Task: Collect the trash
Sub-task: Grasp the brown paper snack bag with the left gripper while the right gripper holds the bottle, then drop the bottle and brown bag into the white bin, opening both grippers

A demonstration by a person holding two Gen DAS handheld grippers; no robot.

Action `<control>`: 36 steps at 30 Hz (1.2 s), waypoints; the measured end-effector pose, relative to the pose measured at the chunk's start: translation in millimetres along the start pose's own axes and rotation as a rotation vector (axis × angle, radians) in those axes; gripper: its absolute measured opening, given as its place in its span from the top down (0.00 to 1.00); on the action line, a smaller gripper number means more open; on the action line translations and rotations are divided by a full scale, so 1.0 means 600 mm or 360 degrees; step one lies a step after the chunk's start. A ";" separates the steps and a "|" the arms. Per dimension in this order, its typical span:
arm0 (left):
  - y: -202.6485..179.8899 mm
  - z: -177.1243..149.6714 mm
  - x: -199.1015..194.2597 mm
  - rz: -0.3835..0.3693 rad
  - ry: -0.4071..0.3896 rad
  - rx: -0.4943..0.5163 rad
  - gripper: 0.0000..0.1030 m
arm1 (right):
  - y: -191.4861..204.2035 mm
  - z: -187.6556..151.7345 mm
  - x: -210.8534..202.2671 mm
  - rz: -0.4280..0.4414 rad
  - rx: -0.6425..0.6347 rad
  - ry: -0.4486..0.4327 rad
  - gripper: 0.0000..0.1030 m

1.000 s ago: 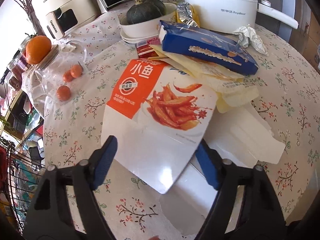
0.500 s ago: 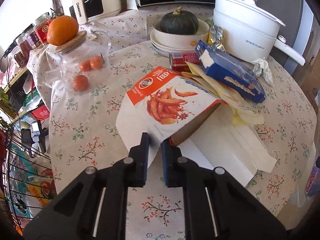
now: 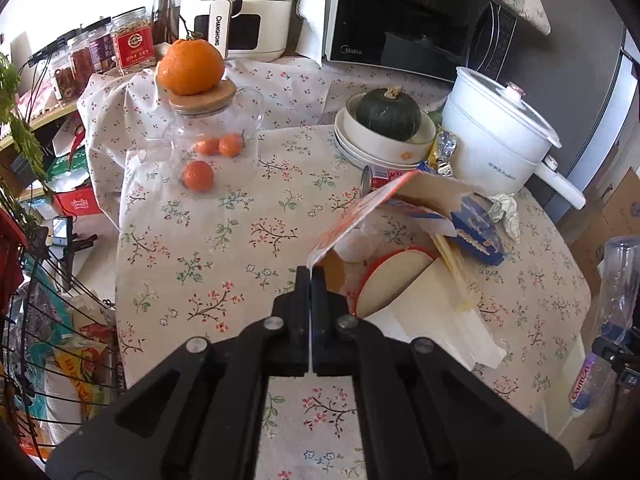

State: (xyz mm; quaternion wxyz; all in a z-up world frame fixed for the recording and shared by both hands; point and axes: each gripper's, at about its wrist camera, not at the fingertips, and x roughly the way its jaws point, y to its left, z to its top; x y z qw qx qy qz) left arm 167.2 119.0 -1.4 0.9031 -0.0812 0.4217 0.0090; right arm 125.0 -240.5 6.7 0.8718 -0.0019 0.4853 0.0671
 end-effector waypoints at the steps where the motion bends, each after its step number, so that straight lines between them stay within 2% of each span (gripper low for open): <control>1: 0.000 -0.001 -0.006 -0.0028 -0.0004 -0.0012 0.99 | -0.002 -0.001 -0.003 -0.0001 0.0007 -0.0007 0.39; 6: -0.014 -0.011 -0.038 -0.0200 -0.0007 -0.0023 0.99 | -0.023 -0.007 -0.014 -0.0023 0.0045 -0.0030 0.39; 12: -0.040 -0.020 -0.069 -0.0325 -0.0041 0.0019 0.99 | -0.062 -0.021 -0.027 -0.0086 0.0102 -0.0048 0.39; 17: -0.066 -0.026 -0.080 -0.0481 -0.0004 0.0041 1.00 | -0.102 -0.040 -0.038 -0.0147 0.0153 -0.0051 0.39; 22: -0.113 -0.039 -0.099 -0.0606 0.0004 0.0129 1.00 | -0.147 -0.065 -0.044 -0.0237 0.0202 -0.0041 0.39; 29: -0.188 -0.074 -0.108 -0.0750 0.0077 0.0255 1.00 | -0.214 -0.103 -0.031 -0.0331 0.0304 -0.0012 0.38; 36: -0.267 -0.112 -0.095 -0.0839 0.0188 0.0360 1.00 | -0.274 -0.141 -0.005 -0.0370 0.0423 0.0121 0.35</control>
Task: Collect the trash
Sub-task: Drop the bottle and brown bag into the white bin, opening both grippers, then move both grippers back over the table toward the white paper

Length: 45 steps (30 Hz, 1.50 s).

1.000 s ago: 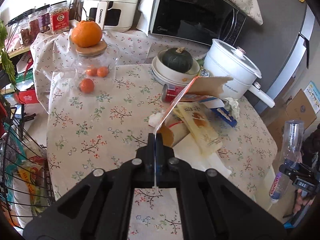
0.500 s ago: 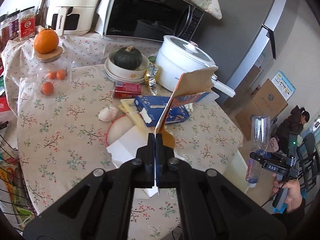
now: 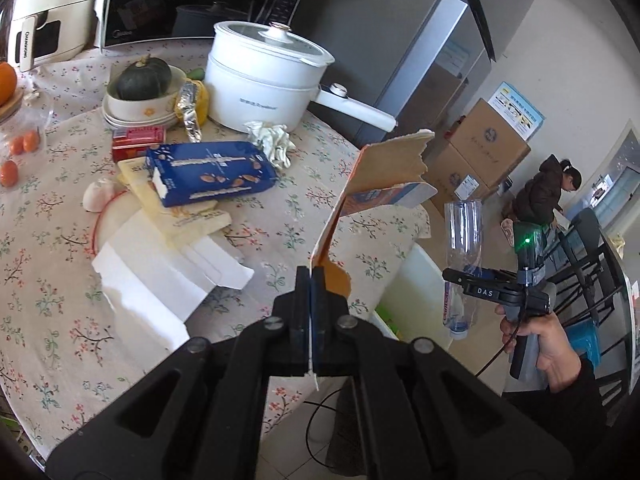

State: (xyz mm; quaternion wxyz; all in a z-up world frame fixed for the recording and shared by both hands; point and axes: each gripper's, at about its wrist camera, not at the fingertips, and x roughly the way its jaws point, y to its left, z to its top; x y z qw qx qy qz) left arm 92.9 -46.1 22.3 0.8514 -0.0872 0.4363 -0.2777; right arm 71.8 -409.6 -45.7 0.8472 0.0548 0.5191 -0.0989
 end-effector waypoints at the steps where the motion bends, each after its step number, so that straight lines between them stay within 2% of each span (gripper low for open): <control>1: -0.008 -0.001 0.009 -0.0008 0.0014 0.0008 1.00 | -0.007 -0.004 0.007 -0.0010 0.0006 0.0039 0.35; 4: -0.040 -0.008 0.038 -0.0035 0.0061 0.0034 1.00 | -0.023 -0.014 0.011 -0.0040 0.0021 0.0084 0.32; 12: -0.163 -0.025 0.152 -0.0166 0.0217 0.0074 0.99 | -0.055 -0.031 -0.029 -0.0046 0.0031 0.0052 0.27; 17: -0.217 -0.044 0.236 -0.0137 0.0303 0.0057 0.99 | -0.061 -0.038 -0.036 -0.0090 -0.0002 0.0051 0.27; 24: -0.240 -0.064 0.294 -0.0087 0.0392 0.0036 0.99 | -0.079 -0.042 -0.036 -0.0123 -0.0010 0.0060 0.27; 32: -0.228 -0.067 0.308 -0.0076 0.0429 0.0064 0.97 | -0.080 -0.039 -0.034 -0.0128 -0.0005 0.0062 0.27; 33: -0.225 -0.067 0.309 -0.0060 0.0440 0.0067 0.85 | -0.079 -0.038 -0.034 -0.0130 -0.0007 0.0061 0.27; 34: -0.222 -0.067 0.307 -0.0050 0.0455 0.0068 0.62 | -0.078 -0.038 -0.034 -0.0131 -0.0007 0.0061 0.27; 36: -0.214 -0.067 0.294 -0.0015 0.0421 0.0078 0.41 | -0.077 -0.037 -0.035 -0.0132 -0.0009 0.0059 0.27; 41: -0.197 -0.064 0.255 0.0056 0.0367 0.0206 0.32 | -0.063 -0.032 -0.032 -0.0144 -0.0038 0.0057 0.26; 45: -0.173 -0.056 0.226 0.0117 0.0325 0.0232 0.25 | -0.044 -0.025 -0.032 -0.0141 -0.0062 0.0051 0.26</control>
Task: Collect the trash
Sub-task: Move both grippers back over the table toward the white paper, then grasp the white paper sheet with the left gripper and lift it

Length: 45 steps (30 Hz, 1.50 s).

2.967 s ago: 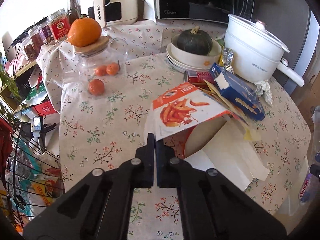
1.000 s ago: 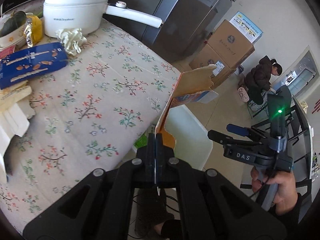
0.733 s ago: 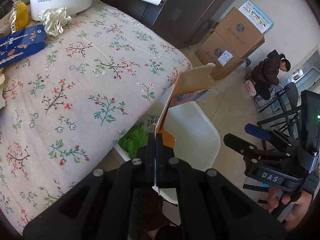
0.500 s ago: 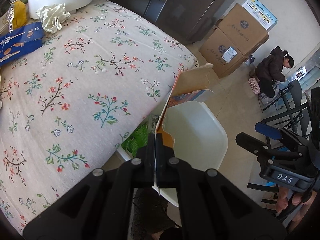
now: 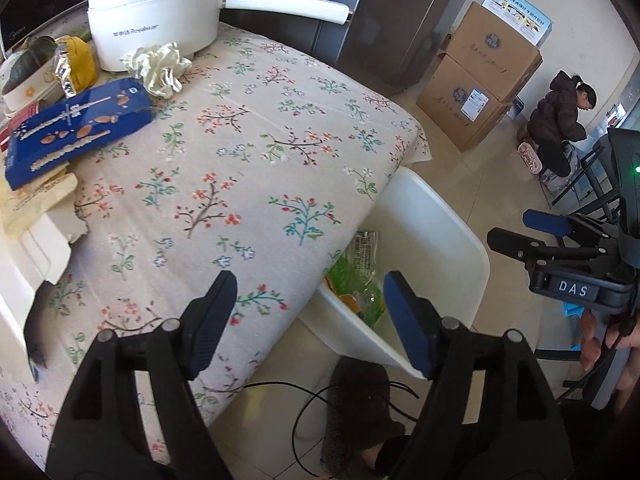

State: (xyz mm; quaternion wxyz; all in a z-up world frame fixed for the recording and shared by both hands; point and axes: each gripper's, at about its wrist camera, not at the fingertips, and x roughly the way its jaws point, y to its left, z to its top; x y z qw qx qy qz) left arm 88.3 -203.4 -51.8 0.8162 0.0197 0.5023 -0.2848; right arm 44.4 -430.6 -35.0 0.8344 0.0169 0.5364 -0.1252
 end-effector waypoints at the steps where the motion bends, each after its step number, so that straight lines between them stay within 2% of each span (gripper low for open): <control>1: 0.008 0.001 -0.005 0.0016 0.0000 0.0000 0.24 | 0.005 0.002 -0.001 0.0003 -0.0005 -0.0003 0.26; 11: 0.124 -0.016 -0.064 0.0302 -0.0019 0.0010 0.19 | 0.091 0.035 -0.017 0.0039 -0.0135 -0.0065 0.25; 18: 0.220 -0.033 -0.085 0.0487 0.0044 -0.0001 0.19 | 0.144 0.056 -0.016 0.0072 -0.0179 -0.0082 0.24; 25: 0.284 -0.063 -0.075 0.0598 0.0046 -0.0004 0.19 | 0.187 0.073 -0.009 0.0090 -0.0205 -0.0073 0.23; 33: 0.295 -0.070 -0.038 0.0704 0.0046 0.0042 0.19 | 0.218 0.082 -0.012 0.0122 -0.0215 -0.0076 0.23; 38: 0.291 -0.067 -0.030 0.0768 -0.0015 0.0075 0.19 | 0.227 0.082 -0.007 0.0110 -0.0234 -0.0062 0.23; 45: 0.295 -0.067 -0.033 0.0809 -0.0056 0.0078 0.37 | 0.225 0.081 -0.005 0.0093 -0.0220 -0.0064 0.23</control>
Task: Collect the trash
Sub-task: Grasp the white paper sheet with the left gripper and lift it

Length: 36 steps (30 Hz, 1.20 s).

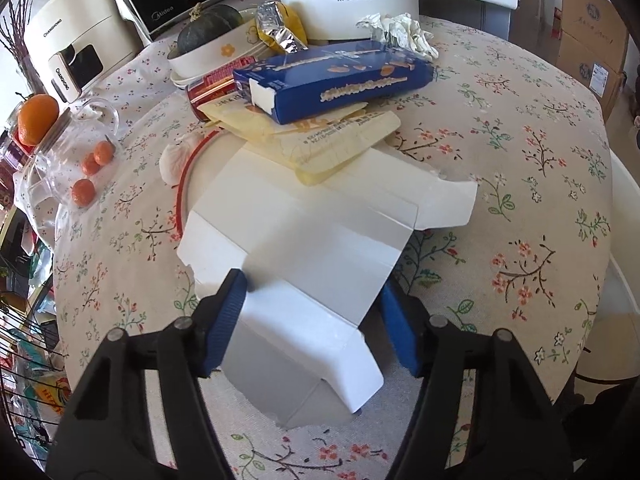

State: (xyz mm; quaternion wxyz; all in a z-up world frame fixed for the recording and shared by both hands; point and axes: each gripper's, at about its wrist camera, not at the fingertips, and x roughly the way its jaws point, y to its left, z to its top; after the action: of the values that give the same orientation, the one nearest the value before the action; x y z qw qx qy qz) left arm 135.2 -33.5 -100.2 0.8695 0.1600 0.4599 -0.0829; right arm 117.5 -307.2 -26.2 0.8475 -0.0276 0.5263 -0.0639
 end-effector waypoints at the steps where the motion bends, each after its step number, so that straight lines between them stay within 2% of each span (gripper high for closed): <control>1: 0.003 0.000 -0.003 -0.0001 -0.0004 -0.0007 0.41 | 0.000 0.001 -0.002 0.0002 0.0004 -0.0010 0.23; 3: 0.009 0.000 -0.008 -0.0006 -0.0010 -0.0029 0.49 | 0.000 0.001 -0.004 0.0003 0.0012 -0.0022 0.23; 7: 0.031 0.000 -0.026 -0.0084 -0.0035 -0.0112 0.76 | 0.003 0.004 -0.005 0.0001 0.0017 -0.0028 0.23; 12: 0.064 0.001 -0.060 -0.0172 -0.0089 -0.0211 0.86 | 0.013 0.007 -0.007 0.0002 0.0009 -0.0038 0.23; 19: 0.127 -0.013 -0.100 -0.0373 -0.0091 -0.0413 0.93 | 0.033 0.014 -0.006 0.0009 -0.0016 -0.0038 0.22; 26: 0.174 -0.035 -0.148 -0.0631 -0.0127 -0.0605 0.99 | 0.074 0.027 -0.005 0.0031 -0.0058 -0.0039 0.22; 31: 0.211 -0.035 -0.179 -0.0666 -0.0222 -0.0708 0.99 | 0.109 0.040 -0.006 0.0069 -0.0077 -0.0044 0.22; 36: 0.261 -0.036 -0.185 -0.0569 -0.0272 -0.0834 0.99 | 0.156 0.055 -0.003 0.0128 -0.0094 -0.0035 0.22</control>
State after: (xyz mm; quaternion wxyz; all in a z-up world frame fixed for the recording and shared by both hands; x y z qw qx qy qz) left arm 101.7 120.2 11.8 0.8882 -0.1600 0.4118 -0.1262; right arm 153.5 -214.8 -20.7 0.8539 -0.0321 0.5193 -0.0138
